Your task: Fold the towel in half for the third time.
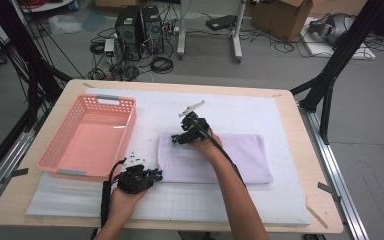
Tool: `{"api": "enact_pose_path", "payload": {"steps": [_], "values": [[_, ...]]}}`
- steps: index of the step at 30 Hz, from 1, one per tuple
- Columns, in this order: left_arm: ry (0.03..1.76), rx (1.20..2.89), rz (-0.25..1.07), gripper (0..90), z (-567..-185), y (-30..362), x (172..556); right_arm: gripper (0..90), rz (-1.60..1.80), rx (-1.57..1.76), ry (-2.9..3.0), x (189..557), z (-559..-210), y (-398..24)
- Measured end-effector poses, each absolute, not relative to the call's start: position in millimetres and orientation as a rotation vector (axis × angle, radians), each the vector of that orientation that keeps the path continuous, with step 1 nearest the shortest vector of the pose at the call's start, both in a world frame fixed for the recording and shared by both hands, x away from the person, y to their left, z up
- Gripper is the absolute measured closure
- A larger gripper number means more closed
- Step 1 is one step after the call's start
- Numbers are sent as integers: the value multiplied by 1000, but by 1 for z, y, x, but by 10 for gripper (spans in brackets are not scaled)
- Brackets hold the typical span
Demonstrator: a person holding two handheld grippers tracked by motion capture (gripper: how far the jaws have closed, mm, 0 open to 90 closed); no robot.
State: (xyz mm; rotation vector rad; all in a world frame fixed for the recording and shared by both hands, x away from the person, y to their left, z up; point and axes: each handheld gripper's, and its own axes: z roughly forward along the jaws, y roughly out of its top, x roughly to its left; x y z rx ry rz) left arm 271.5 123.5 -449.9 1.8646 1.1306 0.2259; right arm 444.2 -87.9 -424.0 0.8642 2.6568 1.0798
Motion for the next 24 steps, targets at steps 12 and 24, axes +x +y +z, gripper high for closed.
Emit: {"api": "enact_pose_path", "payload": {"steps": [12,24], "values": [[1166,1848,217,814,-450,127,271,671,1021,792,2750,452,-431,-58],[1151,1739,186,825,-423,142,269,816,1226,772,2718,448,-417,-59]]}}
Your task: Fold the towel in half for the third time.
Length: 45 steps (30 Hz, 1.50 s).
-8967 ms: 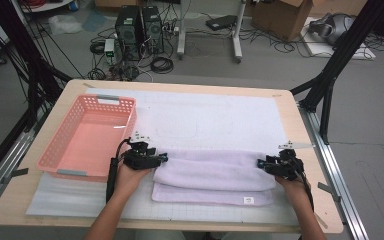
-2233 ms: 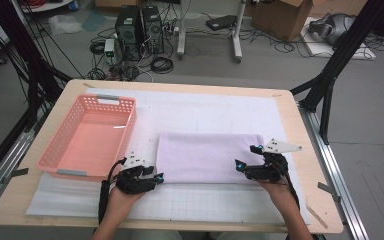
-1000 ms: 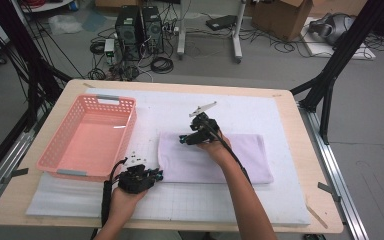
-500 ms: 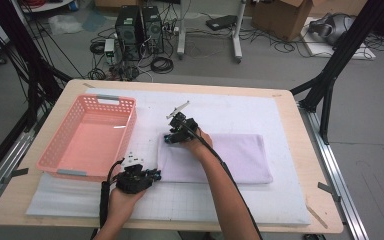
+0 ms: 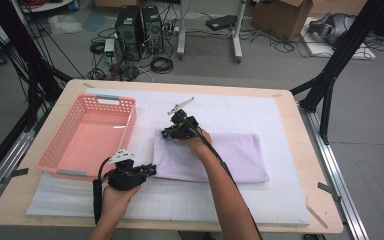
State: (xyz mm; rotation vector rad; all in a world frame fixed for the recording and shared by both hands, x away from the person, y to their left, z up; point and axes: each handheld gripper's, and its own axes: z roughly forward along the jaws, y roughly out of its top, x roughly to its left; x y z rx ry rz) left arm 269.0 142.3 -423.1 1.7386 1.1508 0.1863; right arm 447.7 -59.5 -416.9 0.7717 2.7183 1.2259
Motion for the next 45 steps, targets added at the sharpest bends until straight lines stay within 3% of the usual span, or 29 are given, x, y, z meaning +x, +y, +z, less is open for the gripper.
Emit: {"api": "enact_pose_path", "payload": {"steps": [9,15,18,24,27,30,31,32,34,39,45], "values": [[1107,1754,199,823,-411,128,272,815,1357,775,2653,448,-397,-83],[1226,1849,339,775,-426,125,268,815,1310,751,2667,446,-402,-80],[1280,1857,383,689,-432,125,271,814,1288,739,2677,444,-405,-76],[1304,1866,264,437,-444,122,278,814,1289,743,2674,445,-403,-78],[1292,1880,313,427,-445,117,277,814,1283,743,2674,444,-403,-77],[1244,1922,424,458,-447,108,272,814,1280,730,2674,443,-403,-77],[1220,1928,421,512,-447,106,271,814,1285,733,2672,443,-402,-77],[1208,1925,397,642,-447,104,270,814,1286,736,2670,443,-402,-77],[1210,1919,425,726,-448,100,269,814,1284,742,2671,442,-401,-78],[1247,1843,342,812,-449,110,271,812,1291,729,2666,441,-398,-80],[1229,1779,301,824,-436,120,269,812,1332,730,2649,439,-396,-83]]}}
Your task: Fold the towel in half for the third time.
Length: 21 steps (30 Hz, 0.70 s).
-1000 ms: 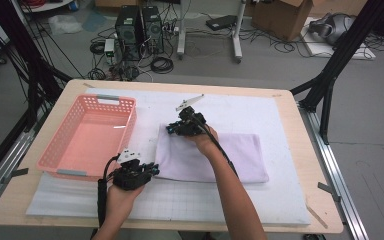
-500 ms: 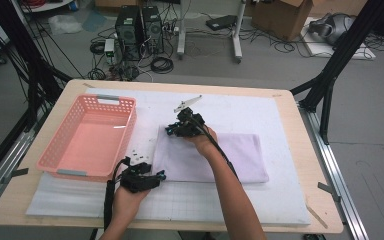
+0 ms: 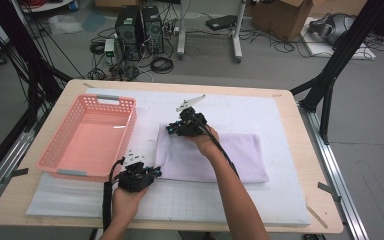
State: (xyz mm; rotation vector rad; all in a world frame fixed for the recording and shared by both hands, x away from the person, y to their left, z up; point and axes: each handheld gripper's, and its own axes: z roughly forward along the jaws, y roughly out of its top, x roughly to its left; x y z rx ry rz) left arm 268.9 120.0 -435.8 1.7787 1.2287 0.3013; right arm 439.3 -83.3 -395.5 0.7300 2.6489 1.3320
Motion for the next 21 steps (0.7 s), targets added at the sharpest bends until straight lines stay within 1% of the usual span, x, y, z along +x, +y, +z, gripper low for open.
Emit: {"api": "enact_pose_path", "payload": {"steps": [2,4,6,21], "values": [[1205,1749,287,823,-427,121,269,812,1358,729,2637,439,-393,-86],[1180,1754,307,823,-420,117,269,812,1372,722,2618,439,-389,-92],[1158,1770,314,823,-415,109,271,812,1385,732,2602,439,-385,-101],[1005,1832,190,819,-394,32,293,803,1389,831,2501,437,-378,-172]]}}
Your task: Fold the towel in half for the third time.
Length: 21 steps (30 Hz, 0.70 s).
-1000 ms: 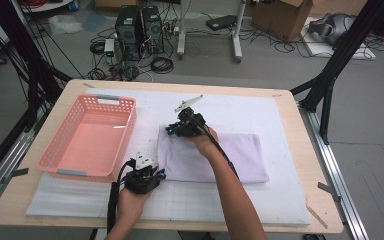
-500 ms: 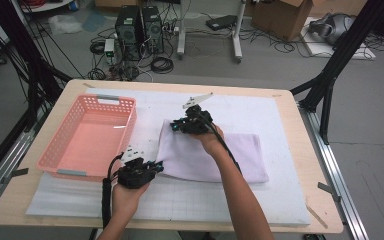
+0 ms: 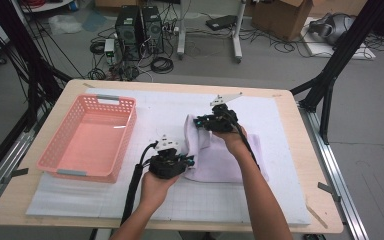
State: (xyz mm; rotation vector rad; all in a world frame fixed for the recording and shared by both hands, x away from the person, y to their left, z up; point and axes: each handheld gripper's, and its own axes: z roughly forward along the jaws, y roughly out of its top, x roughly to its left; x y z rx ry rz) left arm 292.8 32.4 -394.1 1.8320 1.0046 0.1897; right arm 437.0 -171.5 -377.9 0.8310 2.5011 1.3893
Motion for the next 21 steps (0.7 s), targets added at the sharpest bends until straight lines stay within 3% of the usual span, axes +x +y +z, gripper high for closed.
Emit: {"api": "enact_pose_path", "payload": {"steps": [21], "values": [[905,1900,171,816,-395,-35,305,803,1331,895,2440,432,-377,-236]]}}
